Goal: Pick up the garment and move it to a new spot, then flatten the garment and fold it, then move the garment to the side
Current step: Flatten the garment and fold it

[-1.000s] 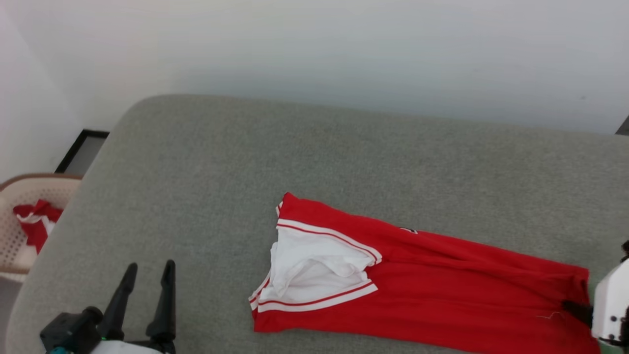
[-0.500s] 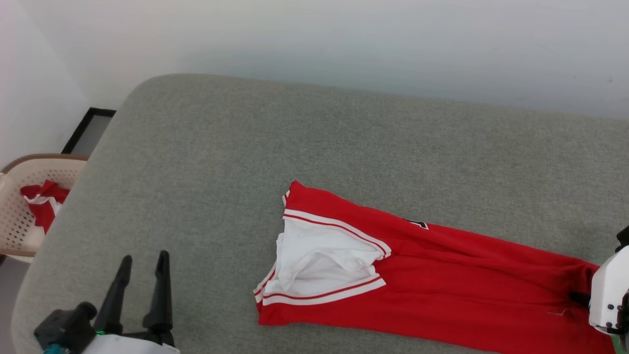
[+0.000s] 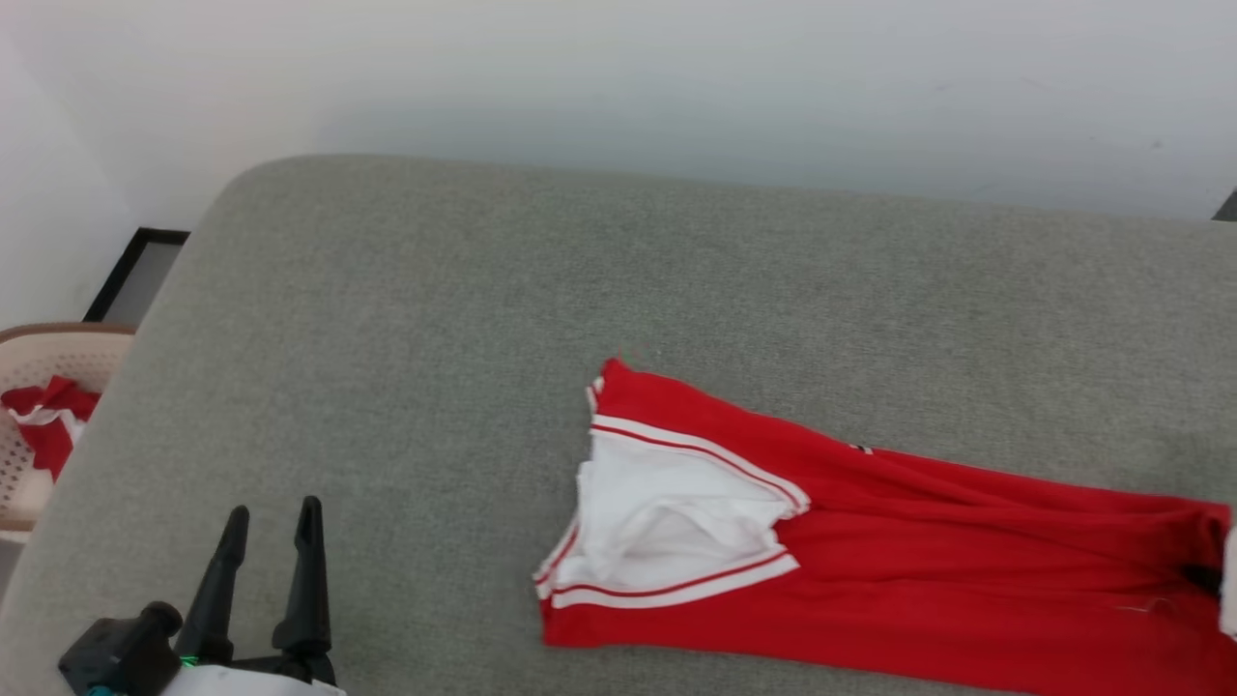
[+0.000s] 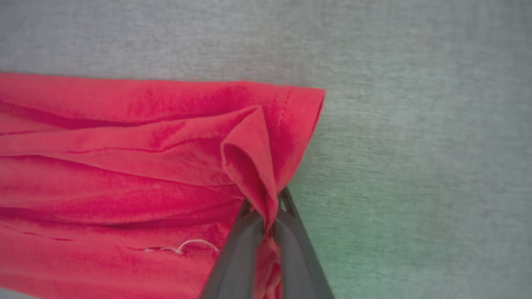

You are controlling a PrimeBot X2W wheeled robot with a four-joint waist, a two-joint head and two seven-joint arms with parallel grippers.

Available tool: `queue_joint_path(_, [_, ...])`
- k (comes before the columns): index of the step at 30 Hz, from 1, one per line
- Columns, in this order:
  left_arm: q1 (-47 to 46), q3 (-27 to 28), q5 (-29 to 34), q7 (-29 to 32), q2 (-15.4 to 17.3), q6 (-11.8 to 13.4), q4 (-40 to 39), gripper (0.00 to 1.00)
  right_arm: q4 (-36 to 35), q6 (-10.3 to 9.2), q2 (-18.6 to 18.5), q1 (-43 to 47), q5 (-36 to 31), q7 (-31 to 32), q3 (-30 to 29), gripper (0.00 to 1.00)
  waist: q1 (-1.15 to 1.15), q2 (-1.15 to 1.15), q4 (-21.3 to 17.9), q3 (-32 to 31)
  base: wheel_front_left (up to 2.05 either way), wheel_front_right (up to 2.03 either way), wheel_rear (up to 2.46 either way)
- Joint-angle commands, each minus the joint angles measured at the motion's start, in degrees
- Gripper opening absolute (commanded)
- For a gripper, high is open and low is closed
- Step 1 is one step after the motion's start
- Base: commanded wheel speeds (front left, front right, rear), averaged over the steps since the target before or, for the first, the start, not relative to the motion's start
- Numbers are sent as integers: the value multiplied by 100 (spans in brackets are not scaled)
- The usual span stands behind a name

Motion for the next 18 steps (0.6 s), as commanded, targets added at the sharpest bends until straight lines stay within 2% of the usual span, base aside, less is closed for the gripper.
queue_joint_path(1, [5, 38, 58, 3, -29, -58, 31, 100, 104, -30, -113, -16, 63, -31, 12, 0, 0, 0, -48, -30, 0, 0, 0])
queue_joint_path(11, [6, 143, 155, 3, -147, -193, 206, 100, 338, -25, -549, -160, 181, -165, 199, 0, 0, 0, -202, -199, 0, 0, 0])
queue_joint_path(18, [91, 178, 192, 3, -186, -229, 305, 100, -144, -23, -576, -230, 531, -10, 524, 0, 0, 0, -291, -411, 0, 0, 0])
